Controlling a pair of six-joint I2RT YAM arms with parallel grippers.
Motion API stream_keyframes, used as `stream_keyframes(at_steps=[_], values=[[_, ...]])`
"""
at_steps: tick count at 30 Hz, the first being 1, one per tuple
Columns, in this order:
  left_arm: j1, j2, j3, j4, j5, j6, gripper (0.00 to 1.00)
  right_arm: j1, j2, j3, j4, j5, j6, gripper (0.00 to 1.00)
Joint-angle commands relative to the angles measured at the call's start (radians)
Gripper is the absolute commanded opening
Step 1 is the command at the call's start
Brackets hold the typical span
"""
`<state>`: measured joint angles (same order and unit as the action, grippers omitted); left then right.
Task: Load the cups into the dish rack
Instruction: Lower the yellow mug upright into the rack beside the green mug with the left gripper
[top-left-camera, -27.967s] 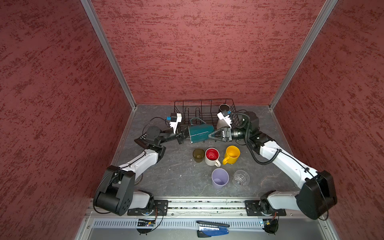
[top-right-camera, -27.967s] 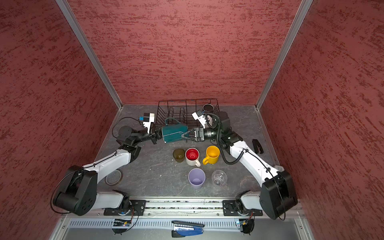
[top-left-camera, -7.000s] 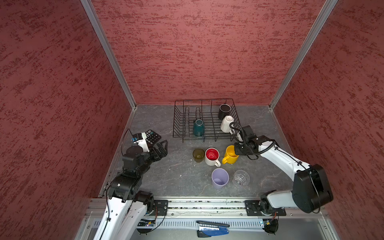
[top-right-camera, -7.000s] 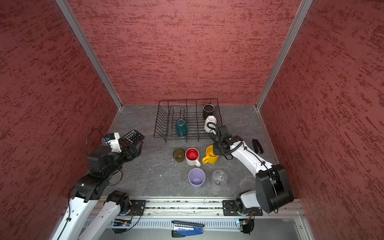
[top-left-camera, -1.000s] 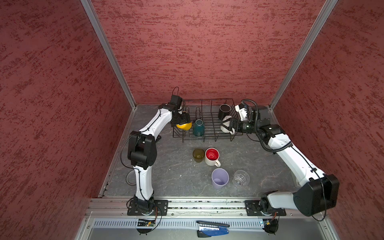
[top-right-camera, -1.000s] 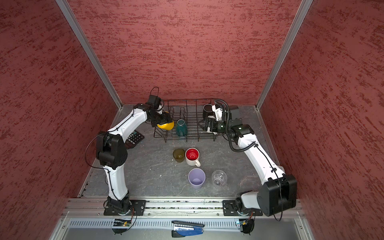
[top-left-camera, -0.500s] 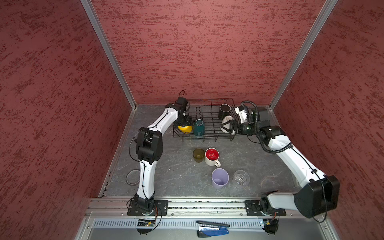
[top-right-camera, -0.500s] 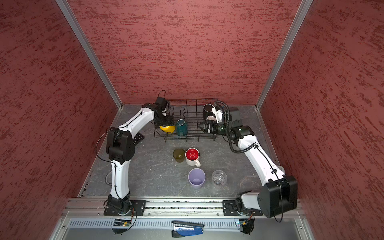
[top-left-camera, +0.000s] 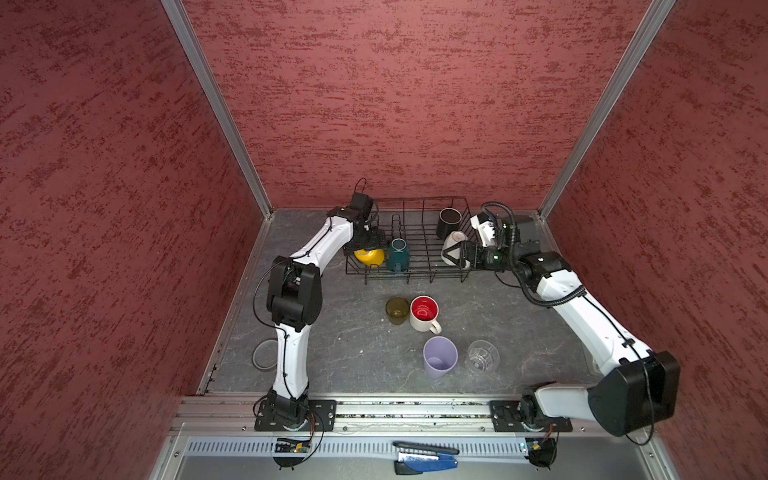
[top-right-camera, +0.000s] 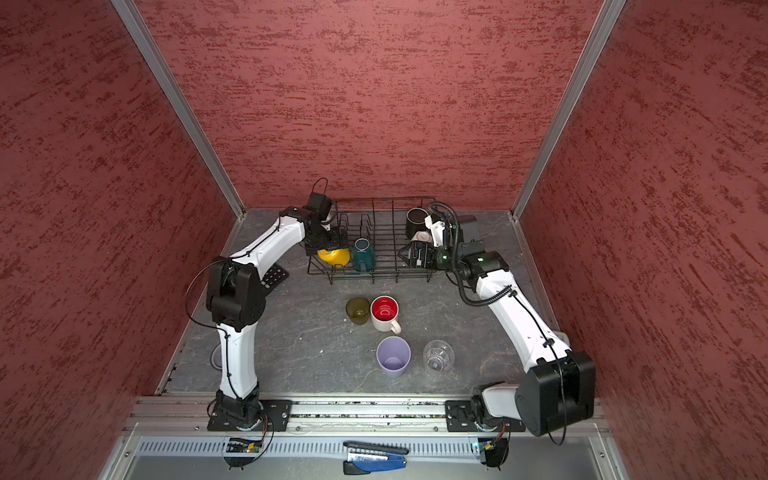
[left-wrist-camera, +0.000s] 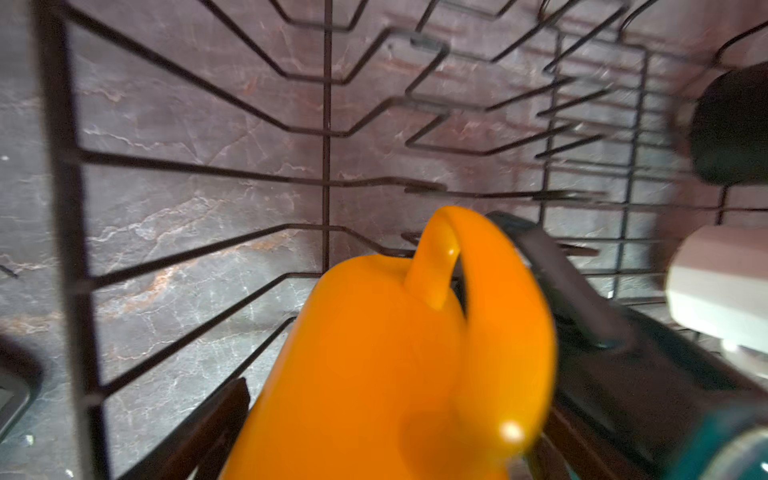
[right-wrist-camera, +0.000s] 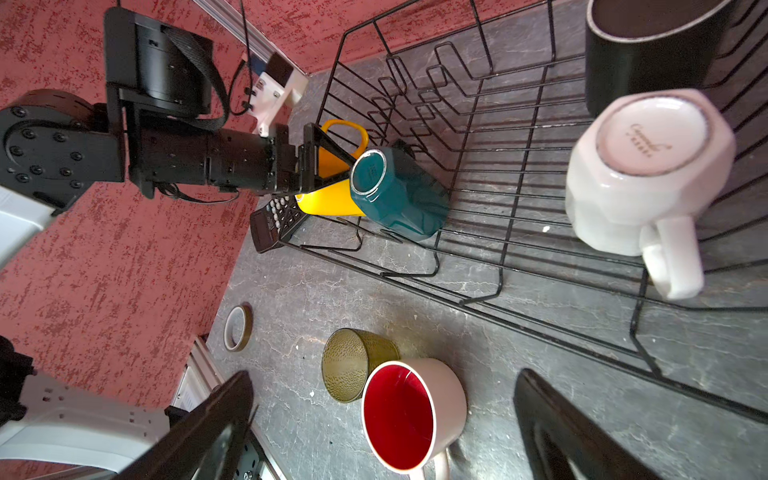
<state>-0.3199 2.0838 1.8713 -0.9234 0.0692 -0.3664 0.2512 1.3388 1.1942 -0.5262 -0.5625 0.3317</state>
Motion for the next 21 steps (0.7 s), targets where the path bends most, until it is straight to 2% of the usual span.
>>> stream_keyframes(at_steps=[1,11,21], values=[[0.003,-0.059,-0.006,0.038,0.001,0.002,1.00,-0.007,-0.027,0.005,-0.020,0.022,-0.019,0.99],[0.003,-0.157,-0.048,0.045,-0.029,-0.001,1.00,-0.006,-0.027,0.005,-0.033,0.030,-0.028,0.99],[-0.011,-0.430,-0.271,0.119,-0.070,0.034,1.00,-0.007,-0.016,0.011,-0.039,0.035,-0.034,0.99]])
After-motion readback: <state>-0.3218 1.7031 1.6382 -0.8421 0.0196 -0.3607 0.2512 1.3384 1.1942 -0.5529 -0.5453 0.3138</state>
